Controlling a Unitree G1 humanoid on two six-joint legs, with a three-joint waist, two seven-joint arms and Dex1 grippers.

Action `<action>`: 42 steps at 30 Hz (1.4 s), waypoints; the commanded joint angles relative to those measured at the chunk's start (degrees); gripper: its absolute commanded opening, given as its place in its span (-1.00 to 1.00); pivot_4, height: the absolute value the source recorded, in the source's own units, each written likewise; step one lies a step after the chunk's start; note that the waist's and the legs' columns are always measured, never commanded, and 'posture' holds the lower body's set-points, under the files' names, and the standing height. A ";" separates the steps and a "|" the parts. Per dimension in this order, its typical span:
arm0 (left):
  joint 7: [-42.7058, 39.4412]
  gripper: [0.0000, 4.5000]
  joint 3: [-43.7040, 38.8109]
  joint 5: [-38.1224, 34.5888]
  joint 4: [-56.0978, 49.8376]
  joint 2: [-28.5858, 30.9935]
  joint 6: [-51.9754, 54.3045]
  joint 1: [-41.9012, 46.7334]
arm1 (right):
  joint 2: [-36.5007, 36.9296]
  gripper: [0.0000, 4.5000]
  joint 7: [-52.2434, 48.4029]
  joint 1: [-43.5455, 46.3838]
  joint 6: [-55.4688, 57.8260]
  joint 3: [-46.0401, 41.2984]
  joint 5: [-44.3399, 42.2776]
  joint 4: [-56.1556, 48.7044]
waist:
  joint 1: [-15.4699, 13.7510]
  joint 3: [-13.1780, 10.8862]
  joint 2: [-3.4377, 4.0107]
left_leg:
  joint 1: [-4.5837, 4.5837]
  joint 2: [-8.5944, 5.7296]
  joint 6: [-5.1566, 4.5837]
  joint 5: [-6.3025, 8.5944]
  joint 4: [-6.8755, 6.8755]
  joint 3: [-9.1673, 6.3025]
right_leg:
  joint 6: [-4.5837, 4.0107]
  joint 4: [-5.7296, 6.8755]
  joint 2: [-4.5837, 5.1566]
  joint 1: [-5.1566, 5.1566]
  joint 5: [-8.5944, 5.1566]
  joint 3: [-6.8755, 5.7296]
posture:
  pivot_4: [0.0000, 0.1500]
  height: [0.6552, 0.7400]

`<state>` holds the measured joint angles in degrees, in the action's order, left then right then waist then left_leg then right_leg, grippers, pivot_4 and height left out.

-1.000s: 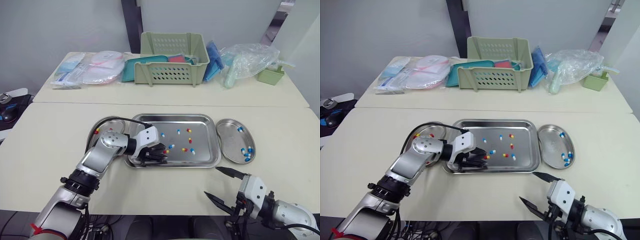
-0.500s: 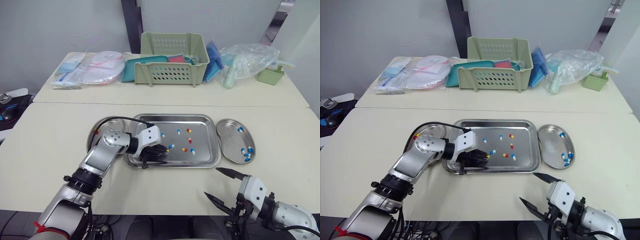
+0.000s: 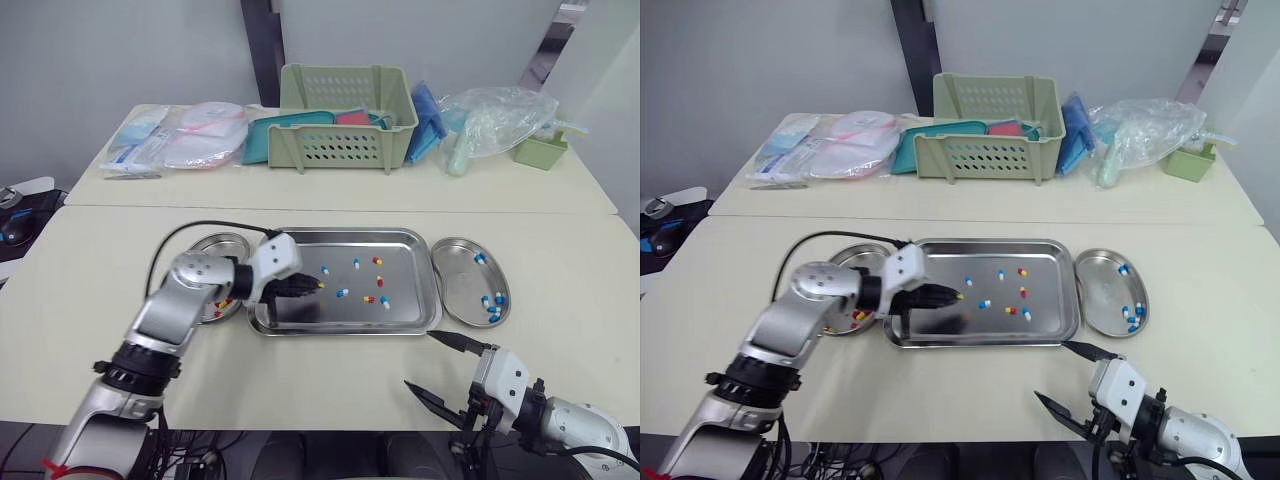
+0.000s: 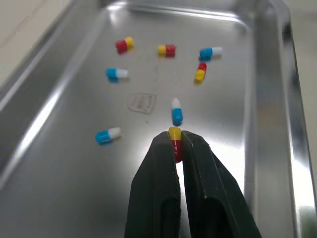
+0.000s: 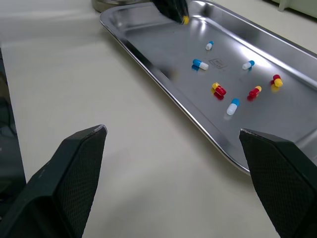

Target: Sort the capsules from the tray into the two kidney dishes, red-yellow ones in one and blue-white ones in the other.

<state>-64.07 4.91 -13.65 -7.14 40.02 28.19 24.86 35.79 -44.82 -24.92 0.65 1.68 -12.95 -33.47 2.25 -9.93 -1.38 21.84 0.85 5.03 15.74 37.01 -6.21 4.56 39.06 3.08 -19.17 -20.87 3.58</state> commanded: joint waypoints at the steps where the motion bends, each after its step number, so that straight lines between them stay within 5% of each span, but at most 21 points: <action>1: 2.82 -0.99 -10.48 -5.89 -6.68 4.32 8.47 -2.67 | 0.62 1.00 -1.66 1.82 -0.87 0.62 -1.29 -1.12 | 0.27 -0.01 0.03 | -0.01 0.02 0.00 0.00 -0.01 -0.01 | 0.00 0.00 -0.01 0.00 0.00 -0.01 | 1.00 1.00; 8: 10.05 -0.99 -25.31 -8.94 -9.54 6.80 13.91 -14.77 | 0.38 1.00 -5.87 11.26 -0.60 4.69 -2.65 2.39 | -0.21 -0.04 0.01 | -0.02 -0.01 0.00 0.00 0.02 -0.04 | 0.00 0.00 0.01 0.03 0.00 -0.04 | 1.00 1.00; 20: 20.34 -0.99 -32.63 -11.19 -9.80 0.98 11.52 -22.65 | -0.96 1.00 -8.67 19.32 -0.65 8.39 -3.07 6.87 | -0.54 -0.04 -0.03 | -0.01 -0.01 0.00 0.00 0.02 -0.05 | 0.00 -0.01 0.04 0.03 0.00 -0.07 | 1.00 1.00; 31: 21.76 0.51 -35.52 -14.67 -8.89 1.16 10.22 -23.77 | -0.96 1.00 -8.83 19.56 -0.71 8.40 -2.88 7.20 | -0.44 -0.04 -0.03 | -0.02 -0.01 0.01 0.00 0.02 -0.05 | 0.00 -0.01 0.04 0.03 0.00 -0.06 | 1.00 1.00; 42: 17.58 0.51 -40.48 -19.13 -11.66 2.96 7.94 -28.45 | -0.36 1.00 -8.41 19.38 -0.52 7.19 -2.89 6.62 | -0.43 -0.04 -0.02 | -0.01 0.00 0.01 0.00 0.00 -0.04 | 0.00 -0.01 0.04 0.02 0.00 -0.05 | 1.00 1.00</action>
<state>-45.43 -32.06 -31.09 -16.27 41.45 37.97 -3.29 35.08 -53.46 -5.61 0.59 10.31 -14.80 -24.99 1.82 -9.97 -1.40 21.83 0.86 5.03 15.74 37.01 -6.25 4.56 39.05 3.12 -19.15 -20.87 3.52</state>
